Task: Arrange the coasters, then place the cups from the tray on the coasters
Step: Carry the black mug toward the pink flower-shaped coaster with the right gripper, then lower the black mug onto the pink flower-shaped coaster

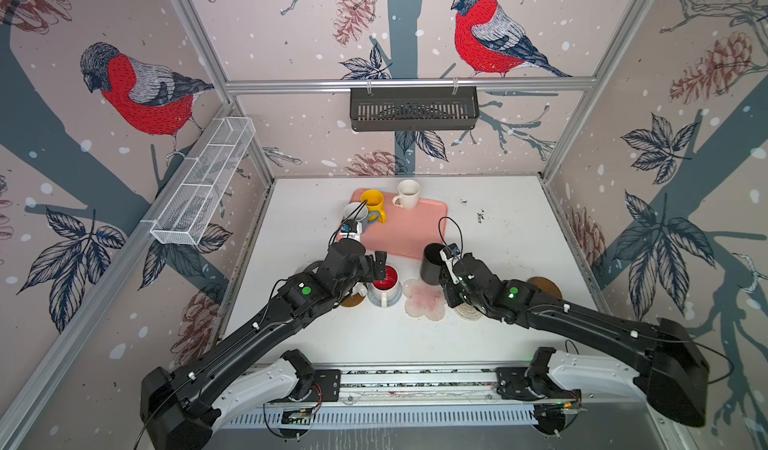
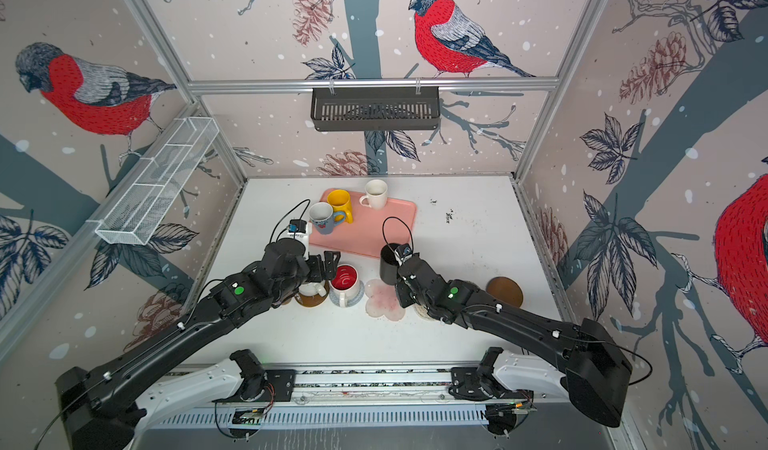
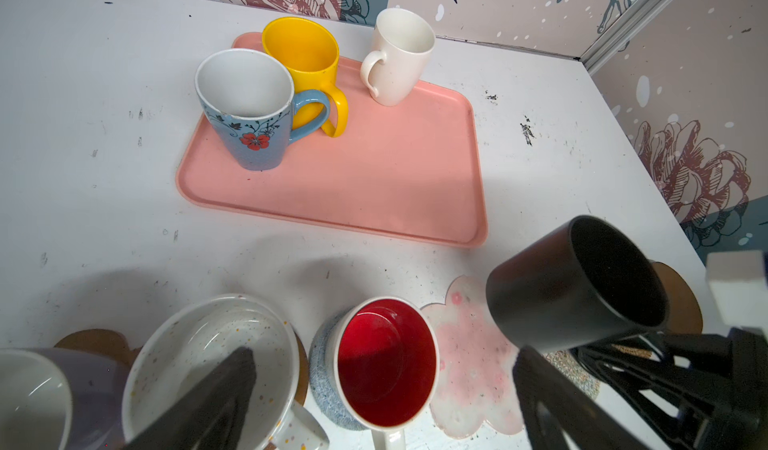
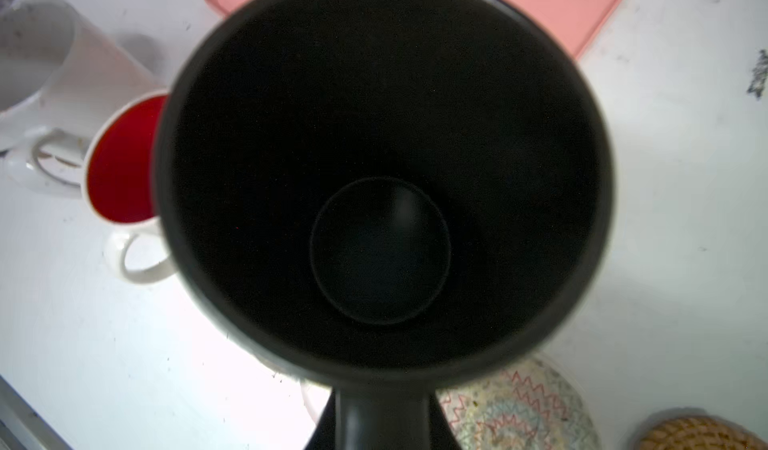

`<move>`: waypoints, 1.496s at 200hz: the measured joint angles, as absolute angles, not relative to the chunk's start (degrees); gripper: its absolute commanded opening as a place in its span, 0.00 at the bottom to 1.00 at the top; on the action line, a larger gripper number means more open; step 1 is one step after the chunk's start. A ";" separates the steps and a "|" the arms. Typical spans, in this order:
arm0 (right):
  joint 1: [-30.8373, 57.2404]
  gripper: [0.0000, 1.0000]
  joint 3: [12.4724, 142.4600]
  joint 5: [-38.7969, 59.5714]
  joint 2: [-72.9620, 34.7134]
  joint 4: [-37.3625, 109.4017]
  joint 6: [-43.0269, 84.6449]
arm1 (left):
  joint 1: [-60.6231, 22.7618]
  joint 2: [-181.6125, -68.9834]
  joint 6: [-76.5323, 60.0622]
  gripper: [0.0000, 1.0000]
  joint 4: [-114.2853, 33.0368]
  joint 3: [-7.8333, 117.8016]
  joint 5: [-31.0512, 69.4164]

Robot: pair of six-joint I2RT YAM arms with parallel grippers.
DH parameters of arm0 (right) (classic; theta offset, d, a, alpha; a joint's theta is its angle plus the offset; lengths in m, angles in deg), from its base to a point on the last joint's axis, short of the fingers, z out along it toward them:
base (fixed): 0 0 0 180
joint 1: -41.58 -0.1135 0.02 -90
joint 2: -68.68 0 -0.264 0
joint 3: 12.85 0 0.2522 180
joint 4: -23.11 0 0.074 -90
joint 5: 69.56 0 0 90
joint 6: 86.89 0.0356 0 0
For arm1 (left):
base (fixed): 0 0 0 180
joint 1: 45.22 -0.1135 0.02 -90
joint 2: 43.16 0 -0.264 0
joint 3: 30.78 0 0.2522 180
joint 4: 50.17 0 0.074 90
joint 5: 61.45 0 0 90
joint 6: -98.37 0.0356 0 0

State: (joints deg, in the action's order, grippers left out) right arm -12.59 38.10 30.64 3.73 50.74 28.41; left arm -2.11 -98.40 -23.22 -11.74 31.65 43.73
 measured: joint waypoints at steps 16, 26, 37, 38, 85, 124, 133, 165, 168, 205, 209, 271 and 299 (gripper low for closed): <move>-14.82 0.01 35.55 30.90 4.32 49.49 28.67 | -2.11 -98.40 -23.31 0.97 -11.78 31.43 43.84; -16.06 0.01 34.43 31.03 4.54 48.88 28.85 | -2.11 -98.46 -23.35 0.97 -11.76 31.21 43.97; -17.20 0.01 33.49 31.18 4.65 48.25 29.09 | -2.11 -98.64 -23.40 0.97 -11.80 31.06 44.06; -17.27 0.01 33.45 31.20 4.65 48.18 29.11 | -2.11 -98.66 -23.42 0.97 -11.78 31.06 44.08; -19.08 0.01 30.54 32.95 5.39 44.49 30.16 | -2.11 -99.01 -23.77 0.97 -11.94 30.58 44.87; -19.12 0.01 29.67 34.11 5.37 42.85 30.09 | -2.11 -98.88 -23.77 0.97 -11.98 30.16 45.11; -19.12 0.01 29.67 34.22 5.13 42.37 29.90 | -2.11 -98.75 -23.77 0.97 -11.98 30.16 45.18; -19.17 0.01 29.88 34.22 3.12 42.00 29.48 | -2.11 -98.40 -23.77 0.97 -11.96 29.99 45.24; -19.17 0.01 29.91 34.22 2.94 42.00 29.44 | -2.11 -98.38 -23.77 0.97 -11.98 29.94 45.26; -19.08 0.00 30.06 34.46 0.56 41.78 28.63 | -2.11 -98.18 -23.77 0.97 -12.02 29.42 45.29; -19.08 0.00 30.06 34.48 0.36 41.67 28.63 | -2.11 -98.18 -23.77 0.97 -12.02 29.35 45.29; -18.77 0.01 29.54 34.42 -1.52 39.37 28.43 | -2.11 -98.77 -23.73 0.97 -12.98 29.13 45.46; -18.71 0.02 29.40 34.42 -2.81 38.91 28.41 | -2.11 -98.84 -23.66 0.97 -13.42 29.20 45.46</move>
State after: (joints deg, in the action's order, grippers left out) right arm -18.71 29.40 34.42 -2.81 38.91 28.41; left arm -2.11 -98.84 -23.66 -13.42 29.20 45.46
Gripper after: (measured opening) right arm 0.174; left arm 0.972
